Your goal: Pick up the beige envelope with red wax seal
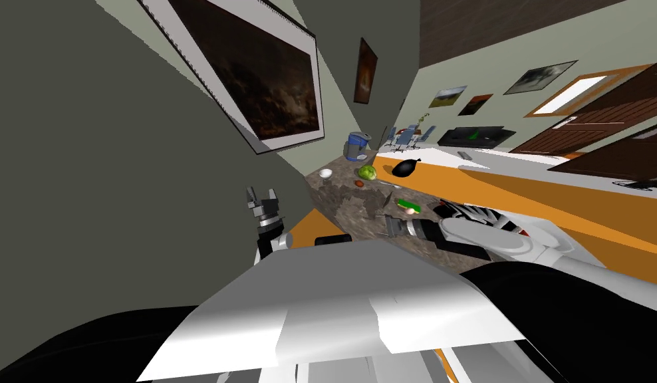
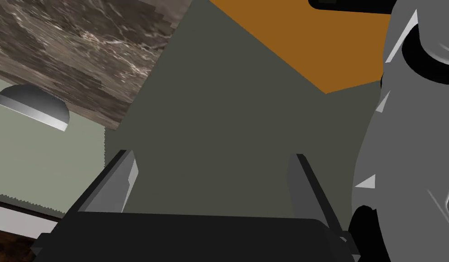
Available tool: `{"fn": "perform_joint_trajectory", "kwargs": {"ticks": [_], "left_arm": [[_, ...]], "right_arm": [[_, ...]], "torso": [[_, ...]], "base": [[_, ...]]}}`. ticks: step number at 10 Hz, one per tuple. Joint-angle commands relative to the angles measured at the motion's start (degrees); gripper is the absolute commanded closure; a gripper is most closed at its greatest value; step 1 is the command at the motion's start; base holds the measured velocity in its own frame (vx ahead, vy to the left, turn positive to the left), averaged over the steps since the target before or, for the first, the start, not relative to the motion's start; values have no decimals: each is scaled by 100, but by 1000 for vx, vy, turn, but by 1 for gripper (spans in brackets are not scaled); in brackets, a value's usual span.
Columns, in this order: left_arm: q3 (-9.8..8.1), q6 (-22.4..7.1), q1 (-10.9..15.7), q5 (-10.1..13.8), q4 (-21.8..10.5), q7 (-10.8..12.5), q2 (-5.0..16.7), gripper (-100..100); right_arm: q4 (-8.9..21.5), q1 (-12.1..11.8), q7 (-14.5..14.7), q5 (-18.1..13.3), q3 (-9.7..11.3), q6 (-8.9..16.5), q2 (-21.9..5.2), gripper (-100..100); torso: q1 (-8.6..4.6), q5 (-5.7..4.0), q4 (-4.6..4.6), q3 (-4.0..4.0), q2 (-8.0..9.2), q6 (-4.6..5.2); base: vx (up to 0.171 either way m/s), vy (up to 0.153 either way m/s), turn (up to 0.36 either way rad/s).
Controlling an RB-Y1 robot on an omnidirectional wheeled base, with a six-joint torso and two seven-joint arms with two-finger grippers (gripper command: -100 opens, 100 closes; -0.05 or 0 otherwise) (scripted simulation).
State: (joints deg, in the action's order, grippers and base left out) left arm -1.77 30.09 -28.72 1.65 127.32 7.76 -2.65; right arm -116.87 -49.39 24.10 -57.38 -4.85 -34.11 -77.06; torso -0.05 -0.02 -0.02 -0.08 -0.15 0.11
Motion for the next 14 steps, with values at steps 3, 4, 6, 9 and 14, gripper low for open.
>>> {"fn": "perform_joint_trajectory", "kwargs": {"ticks": [3, 4, 6, 9, 14], "left_arm": [[0, 0, 0, 0, 0, 0, 0, 0], [1, 0, 1, 0, 0, 0, 0, 0], [0, 0, 1, 0, 0, 0, 0, 0], [0, 0, 0, 0, 0, 0, 0, 0], [0, 0, -1, 0, 0, 0, 0, 0]], "right_arm": [[321, -32, 39, -588, -72, -189, -583, -100], [321, -32, 39, -687, -72, -189, -709, -100], [479, -36, 64, -973, -93, -287, -983, -100], [787, -28, 101, -1485, -129, -490, -1455, -100], [1210, 12, 128, -2177, -168, -790, -2114, -100]], "torso": [[1, 0, 0, 0, -1, -1], [1, 0, -1, -2, -3, -5], [3, 1, -1, -2, -3, -4], [2, 0, 0, -1, -2, 0], [3, 0, -1, -4, -8, 2]], "base": [[12, 0, 158], [13, -3, 114], [14, -3, 144], [17, -1, 128], [23, -3, 116]]}}
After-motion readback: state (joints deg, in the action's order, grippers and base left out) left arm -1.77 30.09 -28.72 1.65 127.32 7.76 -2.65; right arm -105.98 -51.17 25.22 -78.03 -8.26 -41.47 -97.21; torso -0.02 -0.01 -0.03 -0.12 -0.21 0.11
